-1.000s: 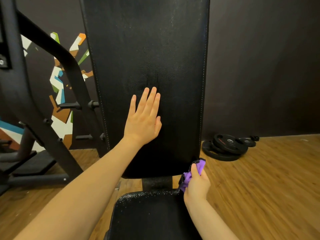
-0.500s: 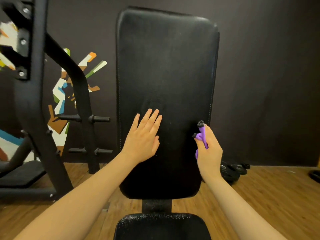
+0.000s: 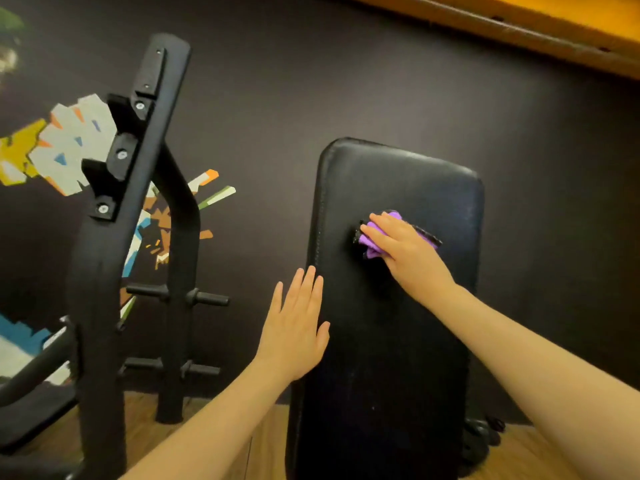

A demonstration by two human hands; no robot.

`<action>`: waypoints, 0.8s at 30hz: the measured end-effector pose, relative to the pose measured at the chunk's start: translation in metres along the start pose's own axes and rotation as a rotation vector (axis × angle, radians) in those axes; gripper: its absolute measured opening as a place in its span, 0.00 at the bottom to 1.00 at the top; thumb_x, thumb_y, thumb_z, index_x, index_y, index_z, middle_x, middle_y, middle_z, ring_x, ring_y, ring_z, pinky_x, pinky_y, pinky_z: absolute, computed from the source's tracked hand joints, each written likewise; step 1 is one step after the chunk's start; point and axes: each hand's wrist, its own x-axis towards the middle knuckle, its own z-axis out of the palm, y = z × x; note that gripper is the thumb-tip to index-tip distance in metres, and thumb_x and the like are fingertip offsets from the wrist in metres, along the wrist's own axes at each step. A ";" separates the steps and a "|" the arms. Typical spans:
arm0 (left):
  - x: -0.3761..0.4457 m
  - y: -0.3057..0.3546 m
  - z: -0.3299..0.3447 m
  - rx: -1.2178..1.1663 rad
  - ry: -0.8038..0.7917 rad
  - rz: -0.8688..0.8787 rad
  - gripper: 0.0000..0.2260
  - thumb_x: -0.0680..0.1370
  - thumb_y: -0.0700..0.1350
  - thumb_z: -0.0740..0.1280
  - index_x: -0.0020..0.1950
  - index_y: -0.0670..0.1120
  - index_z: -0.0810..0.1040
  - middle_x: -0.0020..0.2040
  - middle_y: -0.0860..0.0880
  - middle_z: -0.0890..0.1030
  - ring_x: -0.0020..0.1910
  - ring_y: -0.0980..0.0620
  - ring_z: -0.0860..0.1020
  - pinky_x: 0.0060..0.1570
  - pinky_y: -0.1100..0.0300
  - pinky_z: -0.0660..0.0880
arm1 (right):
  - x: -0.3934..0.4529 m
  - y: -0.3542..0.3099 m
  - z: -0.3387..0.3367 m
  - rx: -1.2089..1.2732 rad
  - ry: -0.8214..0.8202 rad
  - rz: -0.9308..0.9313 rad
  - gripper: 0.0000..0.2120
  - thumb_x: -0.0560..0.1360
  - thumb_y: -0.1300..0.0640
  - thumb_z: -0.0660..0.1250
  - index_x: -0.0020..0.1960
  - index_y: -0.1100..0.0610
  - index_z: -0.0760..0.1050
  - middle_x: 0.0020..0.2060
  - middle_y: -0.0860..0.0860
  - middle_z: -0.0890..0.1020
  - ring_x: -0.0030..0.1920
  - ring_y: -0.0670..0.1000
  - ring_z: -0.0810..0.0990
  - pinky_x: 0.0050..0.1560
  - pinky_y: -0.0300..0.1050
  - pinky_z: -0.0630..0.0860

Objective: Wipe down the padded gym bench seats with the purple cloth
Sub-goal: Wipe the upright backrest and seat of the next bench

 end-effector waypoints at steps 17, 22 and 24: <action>0.004 -0.024 0.066 -0.215 0.306 0.092 0.33 0.76 0.59 0.53 0.75 0.41 0.54 0.75 0.45 0.58 0.73 0.47 0.60 0.67 0.50 0.61 | 0.176 0.011 0.017 -0.173 -0.166 -0.186 0.23 0.76 0.46 0.53 0.51 0.60 0.80 0.49 0.56 0.81 0.51 0.59 0.76 0.56 0.55 0.71; 0.004 -0.026 0.065 -0.225 0.288 0.095 0.33 0.77 0.59 0.52 0.75 0.42 0.51 0.75 0.45 0.57 0.74 0.46 0.58 0.68 0.49 0.60 | 0.172 0.005 0.015 -0.223 -0.228 -0.281 0.22 0.76 0.48 0.53 0.50 0.62 0.80 0.51 0.57 0.81 0.54 0.60 0.76 0.57 0.58 0.71; 0.004 -0.026 0.065 -0.223 0.294 0.098 0.32 0.77 0.59 0.52 0.75 0.42 0.51 0.75 0.45 0.57 0.74 0.46 0.59 0.68 0.50 0.61 | 0.160 -0.005 0.016 -0.253 -0.277 -0.337 0.23 0.75 0.48 0.52 0.48 0.62 0.80 0.49 0.57 0.81 0.55 0.60 0.76 0.58 0.57 0.70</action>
